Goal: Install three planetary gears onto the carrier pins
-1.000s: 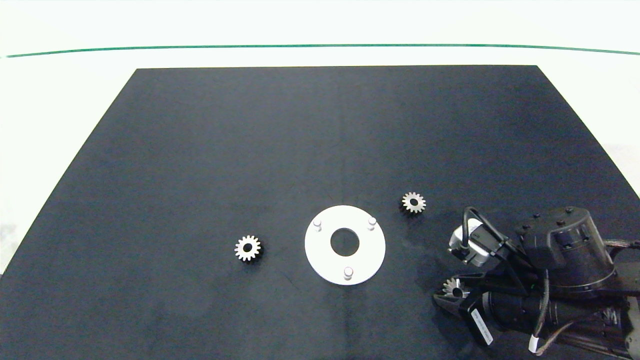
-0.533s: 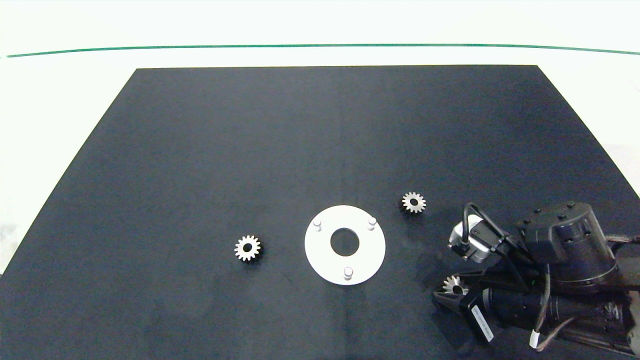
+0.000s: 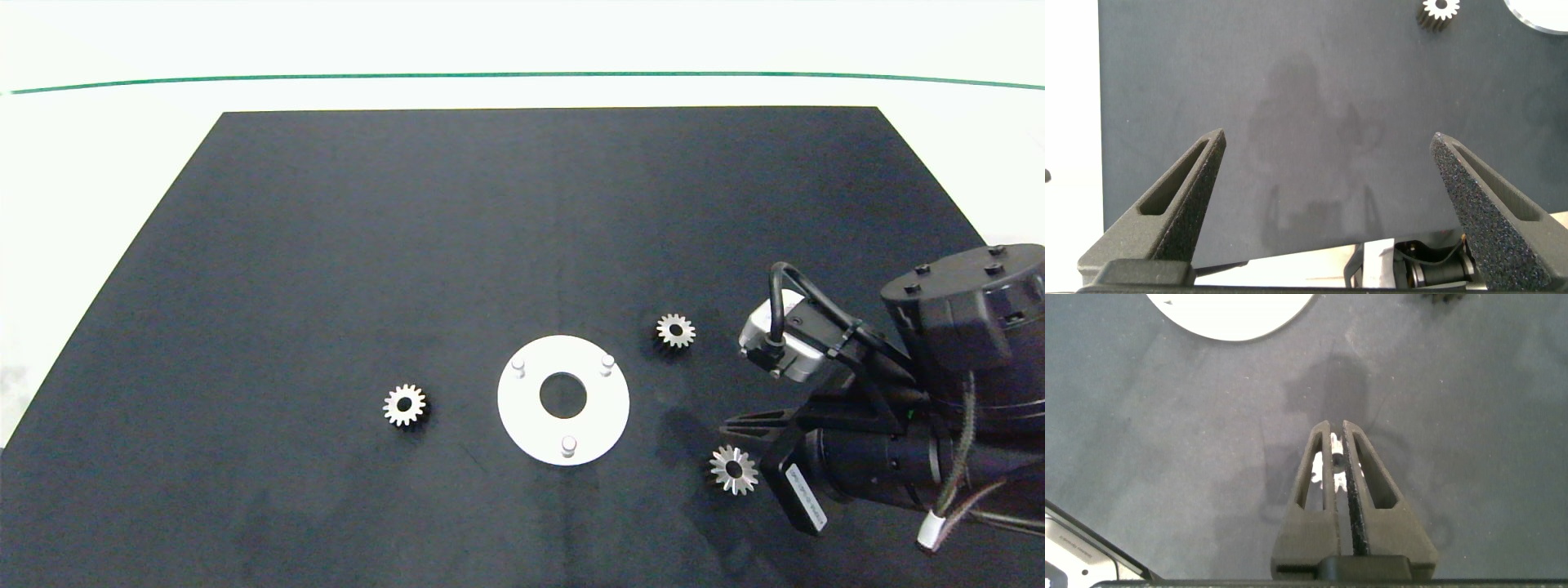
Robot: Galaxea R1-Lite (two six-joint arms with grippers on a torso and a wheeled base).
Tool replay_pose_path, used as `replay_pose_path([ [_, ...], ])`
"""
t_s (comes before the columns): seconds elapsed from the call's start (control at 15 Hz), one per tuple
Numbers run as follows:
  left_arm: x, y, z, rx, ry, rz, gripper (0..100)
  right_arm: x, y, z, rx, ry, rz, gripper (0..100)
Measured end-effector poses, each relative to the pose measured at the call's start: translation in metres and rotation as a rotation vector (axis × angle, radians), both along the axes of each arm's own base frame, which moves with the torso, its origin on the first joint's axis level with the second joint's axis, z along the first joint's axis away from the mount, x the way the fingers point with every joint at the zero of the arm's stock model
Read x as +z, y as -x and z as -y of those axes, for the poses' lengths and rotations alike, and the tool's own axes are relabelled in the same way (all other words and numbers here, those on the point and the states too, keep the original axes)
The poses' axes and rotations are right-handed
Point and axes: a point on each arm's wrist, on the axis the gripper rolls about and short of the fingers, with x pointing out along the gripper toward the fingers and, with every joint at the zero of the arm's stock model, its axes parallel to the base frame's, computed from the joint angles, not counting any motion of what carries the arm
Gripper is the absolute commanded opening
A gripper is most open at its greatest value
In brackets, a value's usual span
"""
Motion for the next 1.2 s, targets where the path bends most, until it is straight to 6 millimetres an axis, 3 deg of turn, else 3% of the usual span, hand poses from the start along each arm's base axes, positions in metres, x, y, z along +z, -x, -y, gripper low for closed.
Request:
replay_pose_path([
  [0.07,0.0,0.0,0.0,0.0,-0.001,0.0,100,0.0,0.0,-0.001,0.002,0.001,-0.001,13],
  [0.13,0.0,0.0,0.0,0.0,-0.001,-0.001,100,-0.001,0.001,-0.001,0.002,0.003,-0.003,100],
  [0.67,-0.001,0.0,0.0,-0.001,-0.003,-0.004,100,-0.021,0.009,0.009,-0.01,0.048,-0.058,100],
  [1.2,-0.001,0.0,0.0,-0.001,-0.003,-0.001,100,-0.03,0.0,0.013,-0.047,0.047,-0.071,100],
])
